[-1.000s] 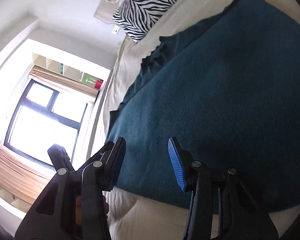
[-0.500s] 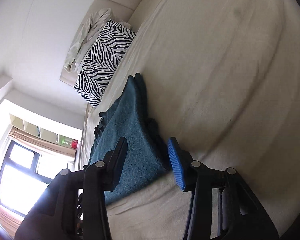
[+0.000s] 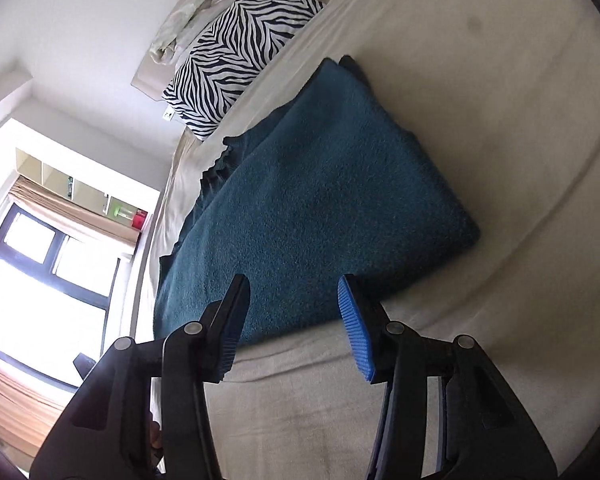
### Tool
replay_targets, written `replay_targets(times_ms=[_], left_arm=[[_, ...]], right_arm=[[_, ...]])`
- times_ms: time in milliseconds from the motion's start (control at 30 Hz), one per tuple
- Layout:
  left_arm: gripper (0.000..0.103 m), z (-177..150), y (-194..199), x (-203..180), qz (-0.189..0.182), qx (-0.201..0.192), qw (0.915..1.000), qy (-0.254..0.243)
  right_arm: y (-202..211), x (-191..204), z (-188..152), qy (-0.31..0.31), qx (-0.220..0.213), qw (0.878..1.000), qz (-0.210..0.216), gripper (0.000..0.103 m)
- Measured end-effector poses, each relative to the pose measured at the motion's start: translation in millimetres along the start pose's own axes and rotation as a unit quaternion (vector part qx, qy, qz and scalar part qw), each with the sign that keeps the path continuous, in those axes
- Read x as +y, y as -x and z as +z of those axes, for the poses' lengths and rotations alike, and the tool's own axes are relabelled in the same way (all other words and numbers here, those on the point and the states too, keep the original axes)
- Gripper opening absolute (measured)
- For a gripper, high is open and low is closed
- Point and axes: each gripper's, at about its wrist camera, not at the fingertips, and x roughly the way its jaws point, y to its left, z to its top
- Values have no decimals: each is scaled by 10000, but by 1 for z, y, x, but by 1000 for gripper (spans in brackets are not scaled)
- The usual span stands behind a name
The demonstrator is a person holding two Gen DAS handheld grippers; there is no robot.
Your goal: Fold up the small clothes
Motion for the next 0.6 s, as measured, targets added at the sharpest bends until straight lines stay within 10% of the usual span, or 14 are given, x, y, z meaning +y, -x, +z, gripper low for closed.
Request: replay_targets(times_ms=[267, 600], left_arm=[[69, -5, 0, -6, -154, -70, 9998, 45], [69, -7, -5, -12, -135, -69, 9998, -86]], right_arm=[[37, -20, 30, 438, -505, 9875, -1427, 44], [12, -31, 28, 771, -256, 9801, -1809, 9]])
